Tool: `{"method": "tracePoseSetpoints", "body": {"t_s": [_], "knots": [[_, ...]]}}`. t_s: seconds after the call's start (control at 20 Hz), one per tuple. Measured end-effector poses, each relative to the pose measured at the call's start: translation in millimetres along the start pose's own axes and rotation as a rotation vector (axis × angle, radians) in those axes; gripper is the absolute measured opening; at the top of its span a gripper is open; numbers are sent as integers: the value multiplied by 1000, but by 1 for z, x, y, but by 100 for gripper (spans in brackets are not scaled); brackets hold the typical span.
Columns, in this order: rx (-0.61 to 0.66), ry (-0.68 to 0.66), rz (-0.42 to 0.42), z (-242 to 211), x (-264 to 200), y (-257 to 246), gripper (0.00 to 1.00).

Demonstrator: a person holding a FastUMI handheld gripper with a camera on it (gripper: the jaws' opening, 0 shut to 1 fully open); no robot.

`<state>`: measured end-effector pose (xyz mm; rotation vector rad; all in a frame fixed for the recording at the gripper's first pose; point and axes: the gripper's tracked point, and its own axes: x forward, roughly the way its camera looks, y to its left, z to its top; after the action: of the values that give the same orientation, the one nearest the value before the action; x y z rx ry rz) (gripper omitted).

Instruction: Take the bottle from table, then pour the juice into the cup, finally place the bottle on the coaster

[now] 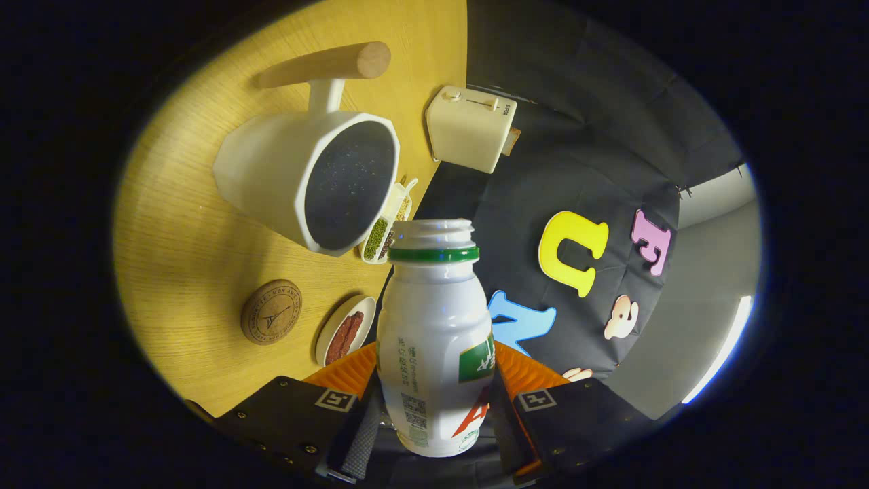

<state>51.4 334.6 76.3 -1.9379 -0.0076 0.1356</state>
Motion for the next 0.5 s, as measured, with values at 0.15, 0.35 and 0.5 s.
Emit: {"method": "tracePoseSetpoints", "body": {"t_s": [0.15,0.35,0.5], "knots": [[65,-7,21,0,0,5,71],[135,-12,45,-2,1,11,71],[190,-13,56,-5,0,14,71]]}}
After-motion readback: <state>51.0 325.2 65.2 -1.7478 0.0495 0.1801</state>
